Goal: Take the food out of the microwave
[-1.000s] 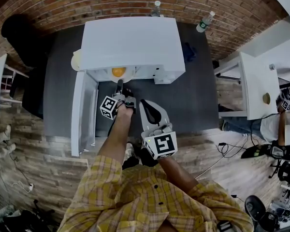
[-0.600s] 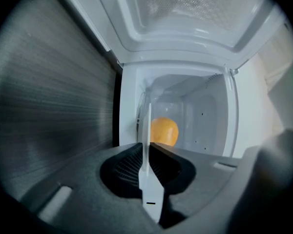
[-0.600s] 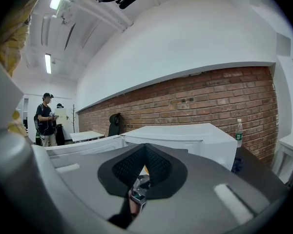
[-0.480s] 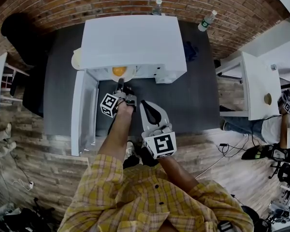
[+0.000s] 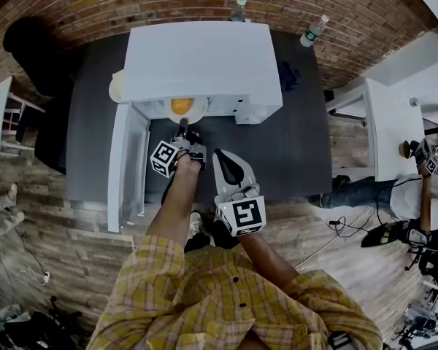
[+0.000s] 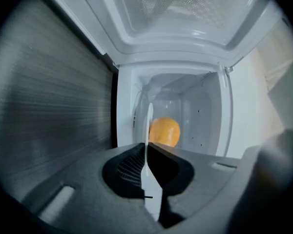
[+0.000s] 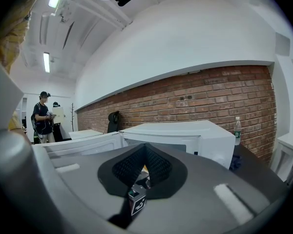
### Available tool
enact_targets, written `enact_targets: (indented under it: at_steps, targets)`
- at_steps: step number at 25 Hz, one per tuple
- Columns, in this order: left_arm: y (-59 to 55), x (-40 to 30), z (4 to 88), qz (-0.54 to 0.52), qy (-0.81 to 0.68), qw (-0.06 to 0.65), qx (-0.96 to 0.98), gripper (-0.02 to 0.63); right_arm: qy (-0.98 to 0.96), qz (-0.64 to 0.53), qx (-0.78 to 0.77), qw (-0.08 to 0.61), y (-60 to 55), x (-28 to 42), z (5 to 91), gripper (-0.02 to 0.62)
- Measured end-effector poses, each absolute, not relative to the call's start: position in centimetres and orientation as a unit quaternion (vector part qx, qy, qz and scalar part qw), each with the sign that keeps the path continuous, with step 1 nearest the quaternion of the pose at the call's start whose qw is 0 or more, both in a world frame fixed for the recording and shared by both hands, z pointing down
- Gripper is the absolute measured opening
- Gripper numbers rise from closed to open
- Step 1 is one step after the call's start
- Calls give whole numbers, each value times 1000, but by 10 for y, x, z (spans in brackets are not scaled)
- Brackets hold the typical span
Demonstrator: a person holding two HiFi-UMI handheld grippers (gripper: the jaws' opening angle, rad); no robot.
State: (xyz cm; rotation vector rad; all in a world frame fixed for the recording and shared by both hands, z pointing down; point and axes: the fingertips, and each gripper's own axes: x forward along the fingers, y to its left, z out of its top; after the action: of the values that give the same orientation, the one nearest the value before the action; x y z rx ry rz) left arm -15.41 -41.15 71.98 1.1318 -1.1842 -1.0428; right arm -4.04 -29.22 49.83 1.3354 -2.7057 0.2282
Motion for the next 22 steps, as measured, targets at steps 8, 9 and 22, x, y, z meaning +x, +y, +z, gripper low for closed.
enact_targets:
  at_steps: [8, 9, 22]
  targets:
    - [-397, -149, 698, -430, -498, 563, 500, 11, -889, 67, 451, 51, -292, -36, 490, 3]
    - [-394, -148, 696, -430, -498, 564, 500, 11, -888, 68, 451, 51, -291, -36, 490, 3]
    - [-350, -143, 657, -432, -487, 565, 507, 11, -889, 57, 452, 46, -264, -39, 474, 3]
